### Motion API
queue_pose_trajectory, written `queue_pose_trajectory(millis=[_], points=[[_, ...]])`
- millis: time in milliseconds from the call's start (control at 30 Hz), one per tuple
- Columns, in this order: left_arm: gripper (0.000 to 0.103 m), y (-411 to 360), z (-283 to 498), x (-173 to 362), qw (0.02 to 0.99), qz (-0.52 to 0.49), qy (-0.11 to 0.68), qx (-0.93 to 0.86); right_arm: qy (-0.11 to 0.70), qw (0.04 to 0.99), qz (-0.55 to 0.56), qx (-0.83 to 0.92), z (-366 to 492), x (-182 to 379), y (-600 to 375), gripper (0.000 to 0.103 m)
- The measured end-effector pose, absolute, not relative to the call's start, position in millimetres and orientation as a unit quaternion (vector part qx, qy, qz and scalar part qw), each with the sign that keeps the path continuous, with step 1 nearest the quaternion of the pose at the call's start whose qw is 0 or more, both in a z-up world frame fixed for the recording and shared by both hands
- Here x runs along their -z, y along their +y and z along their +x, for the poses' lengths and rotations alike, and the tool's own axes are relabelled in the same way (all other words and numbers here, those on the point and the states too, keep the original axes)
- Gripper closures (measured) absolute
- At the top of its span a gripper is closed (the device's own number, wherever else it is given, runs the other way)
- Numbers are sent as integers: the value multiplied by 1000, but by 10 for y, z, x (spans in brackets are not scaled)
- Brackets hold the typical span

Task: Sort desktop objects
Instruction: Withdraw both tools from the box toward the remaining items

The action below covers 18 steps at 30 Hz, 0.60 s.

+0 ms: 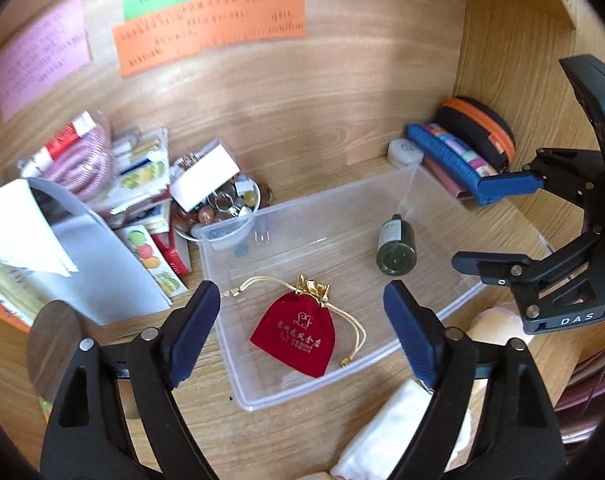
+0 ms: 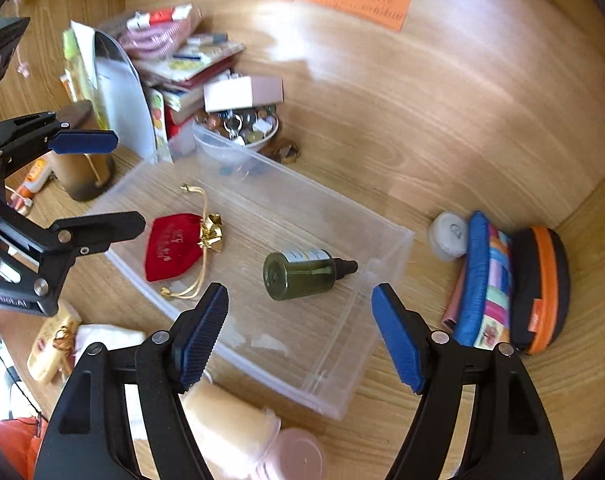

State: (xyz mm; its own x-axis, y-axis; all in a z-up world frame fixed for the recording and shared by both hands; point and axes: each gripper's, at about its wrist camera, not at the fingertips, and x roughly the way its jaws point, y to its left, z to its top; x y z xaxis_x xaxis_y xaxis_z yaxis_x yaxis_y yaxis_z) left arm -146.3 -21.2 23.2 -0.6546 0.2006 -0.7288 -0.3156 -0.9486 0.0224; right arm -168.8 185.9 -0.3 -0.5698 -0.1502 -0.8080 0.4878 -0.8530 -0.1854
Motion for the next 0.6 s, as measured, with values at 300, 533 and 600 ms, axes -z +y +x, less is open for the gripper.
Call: queue_pose_trajectory(millis=[300, 533, 600], points=[[10, -378, -1011, -536, 126, -341, 56, -930, 152, 184, 361, 901, -1164, -336, 2131, 26], [5, -529, -622, -581, 109, -310, 44, -943, 89, 178, 336, 921, -857, -383, 2461, 21], [4, -569, -521, -556, 108, -306, 41, -945, 77, 172, 330, 925, -763, -355, 2536, 21]])
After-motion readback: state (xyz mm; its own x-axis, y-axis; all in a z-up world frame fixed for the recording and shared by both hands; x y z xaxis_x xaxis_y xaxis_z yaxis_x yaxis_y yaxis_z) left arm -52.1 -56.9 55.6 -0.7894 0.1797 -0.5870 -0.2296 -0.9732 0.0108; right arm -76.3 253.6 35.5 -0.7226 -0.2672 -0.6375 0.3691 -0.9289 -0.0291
